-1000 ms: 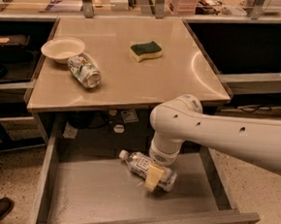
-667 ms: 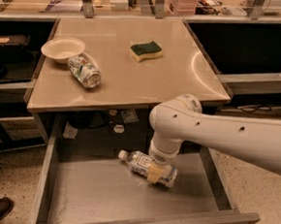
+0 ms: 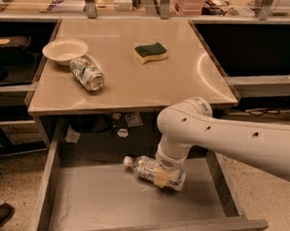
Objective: Pick blue plastic bottle from top drawer and place on counter
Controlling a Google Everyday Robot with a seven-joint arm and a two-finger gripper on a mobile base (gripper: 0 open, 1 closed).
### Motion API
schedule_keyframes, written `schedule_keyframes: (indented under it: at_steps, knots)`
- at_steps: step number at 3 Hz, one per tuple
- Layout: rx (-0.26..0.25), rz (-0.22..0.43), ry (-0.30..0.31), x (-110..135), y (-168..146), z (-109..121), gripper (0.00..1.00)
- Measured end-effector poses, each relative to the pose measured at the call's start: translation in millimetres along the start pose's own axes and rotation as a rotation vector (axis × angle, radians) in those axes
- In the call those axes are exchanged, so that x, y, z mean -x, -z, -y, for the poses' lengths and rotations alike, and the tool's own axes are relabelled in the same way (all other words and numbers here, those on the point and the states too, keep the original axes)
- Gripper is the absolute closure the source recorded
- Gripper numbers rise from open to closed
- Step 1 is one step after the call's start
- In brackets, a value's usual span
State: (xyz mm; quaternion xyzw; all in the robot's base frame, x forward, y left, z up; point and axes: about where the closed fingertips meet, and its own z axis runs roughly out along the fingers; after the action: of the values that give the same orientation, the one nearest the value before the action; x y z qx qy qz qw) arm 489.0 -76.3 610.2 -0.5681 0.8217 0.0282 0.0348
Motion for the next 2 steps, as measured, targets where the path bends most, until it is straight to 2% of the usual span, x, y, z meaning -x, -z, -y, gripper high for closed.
schedule_keyframes:
  at_steps: [1, 2]
  knots:
    - [-0.041, 0.005, -0.014, -10.9, 34.1, -8.4, 1.00]
    - [-0.095, 0.013, -0.036, -22.7, 80.7, -9.4, 1.00]
